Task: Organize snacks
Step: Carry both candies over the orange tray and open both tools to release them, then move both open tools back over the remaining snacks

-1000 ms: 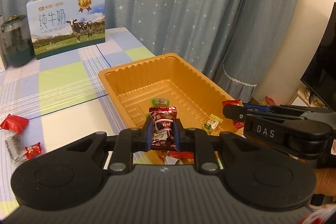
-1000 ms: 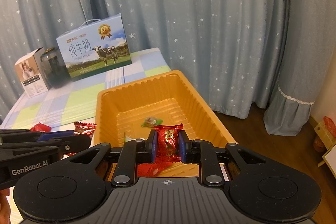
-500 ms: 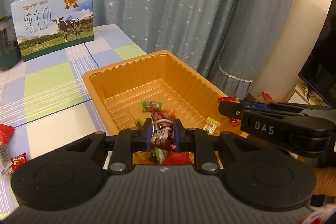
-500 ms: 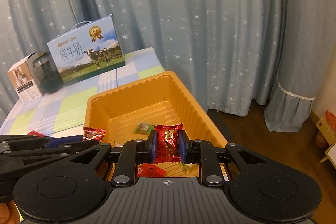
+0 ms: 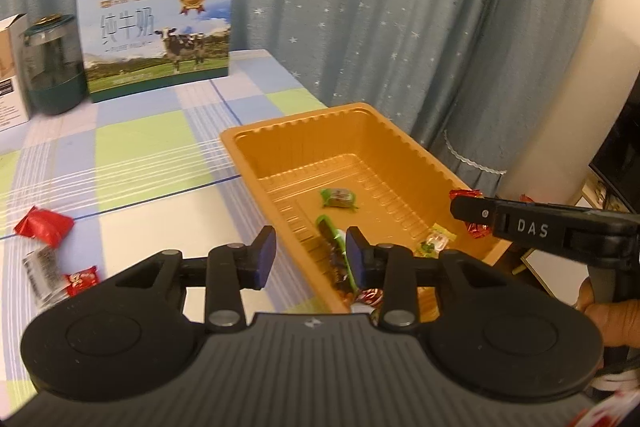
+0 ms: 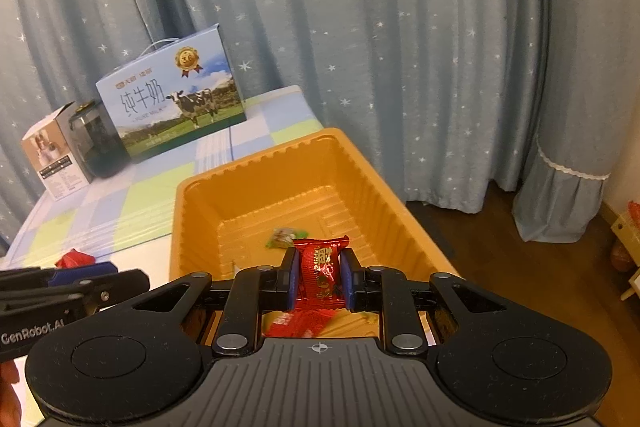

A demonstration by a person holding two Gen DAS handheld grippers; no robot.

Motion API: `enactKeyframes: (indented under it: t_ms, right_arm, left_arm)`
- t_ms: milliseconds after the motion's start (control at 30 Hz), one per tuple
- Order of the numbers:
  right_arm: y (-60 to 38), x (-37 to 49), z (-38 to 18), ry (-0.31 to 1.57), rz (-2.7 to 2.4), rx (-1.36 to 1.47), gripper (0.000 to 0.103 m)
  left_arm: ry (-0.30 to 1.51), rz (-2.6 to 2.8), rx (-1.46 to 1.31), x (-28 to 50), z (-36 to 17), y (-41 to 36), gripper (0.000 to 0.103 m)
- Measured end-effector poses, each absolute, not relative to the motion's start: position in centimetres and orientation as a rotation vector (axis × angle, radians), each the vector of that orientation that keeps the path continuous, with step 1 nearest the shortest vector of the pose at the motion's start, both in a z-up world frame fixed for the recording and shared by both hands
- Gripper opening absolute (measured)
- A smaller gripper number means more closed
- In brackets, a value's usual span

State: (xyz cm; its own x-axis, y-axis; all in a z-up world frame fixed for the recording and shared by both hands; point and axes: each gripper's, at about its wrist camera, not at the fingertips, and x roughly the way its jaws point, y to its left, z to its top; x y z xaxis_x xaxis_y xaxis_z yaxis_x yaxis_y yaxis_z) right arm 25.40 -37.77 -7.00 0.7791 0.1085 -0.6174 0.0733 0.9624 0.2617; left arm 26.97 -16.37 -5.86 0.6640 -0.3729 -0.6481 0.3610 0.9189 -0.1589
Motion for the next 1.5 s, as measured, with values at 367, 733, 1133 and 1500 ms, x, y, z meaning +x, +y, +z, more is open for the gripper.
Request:
enactKeyframes:
  t_ms: [367,733,1133,1500]
  right_arm:
    - [-38.9,25.6,-6.3,0.637,0.022,0.393,0.07]
    - [-38.3,22.5,-4.5,0.636,0.002,0.405,0.07]
    - [-33.4,18.5,-3.0,0.659,0.064,0.342,0.07]
    - [-28.7,16.9,-1.3,0.649,0.152,0.31,0.07]
  left_arm:
    - [0.718,-0.363,-0.058,26.0,-5.4,-14.0,0.042]
    - [0.721,-0.311,-0.053,23.3,-4.9,-11.8,0.049]
    - [0.696,-0.221,-0.077,19.2,-2.8,-7.3,0.064]
    - [0.678,-0.098,-0.092,16.0,-1.4,-0.9,0.074]
